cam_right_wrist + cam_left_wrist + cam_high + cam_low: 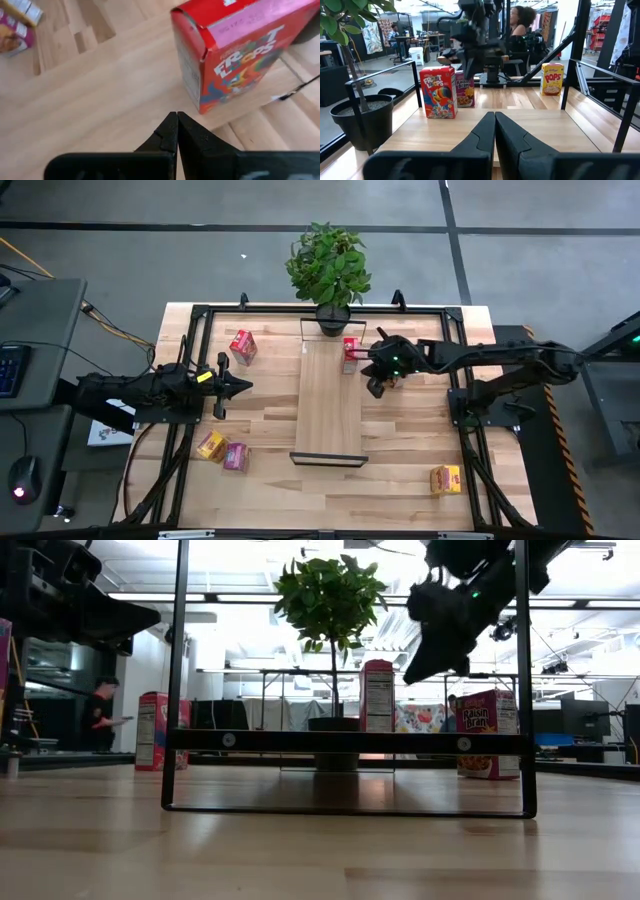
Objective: Stack cereal on shelf
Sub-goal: Put the red cereal box on the shelf aligned with the other red cereal box
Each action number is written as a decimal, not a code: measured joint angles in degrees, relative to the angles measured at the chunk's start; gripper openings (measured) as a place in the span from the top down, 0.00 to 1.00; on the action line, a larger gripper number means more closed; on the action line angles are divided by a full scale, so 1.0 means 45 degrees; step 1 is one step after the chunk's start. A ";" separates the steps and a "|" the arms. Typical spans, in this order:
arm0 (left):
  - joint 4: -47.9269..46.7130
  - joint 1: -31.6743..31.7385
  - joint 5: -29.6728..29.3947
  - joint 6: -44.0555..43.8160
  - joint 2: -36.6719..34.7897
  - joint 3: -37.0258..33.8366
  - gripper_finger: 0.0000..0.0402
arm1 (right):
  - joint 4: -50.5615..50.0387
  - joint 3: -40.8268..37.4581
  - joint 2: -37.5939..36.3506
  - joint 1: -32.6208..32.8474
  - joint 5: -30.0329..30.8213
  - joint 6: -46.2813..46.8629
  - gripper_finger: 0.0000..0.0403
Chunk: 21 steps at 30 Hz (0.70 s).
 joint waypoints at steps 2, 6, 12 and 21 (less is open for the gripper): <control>0.0005 0.0005 0.0000 0.0000 0.0000 -0.0001 0.99 | -0.0598 0.0000 -0.0655 0.0196 0.0224 -0.0355 1.00; 0.0001 0.0000 0.0000 0.0001 0.0000 0.0000 0.99 | -0.0920 0.0000 -0.1953 0.0625 0.1079 -0.0505 1.00; 0.0067 0.0000 0.0000 0.0000 0.0000 0.0000 0.99 | -0.0747 -0.0100 -0.3788 0.1169 0.1843 -0.1185 1.00; 0.0966 0.0000 -0.0078 -0.0154 0.0006 -0.0001 0.99 | 0.0794 -0.2741 -0.6828 0.1335 0.2602 -0.1391 1.00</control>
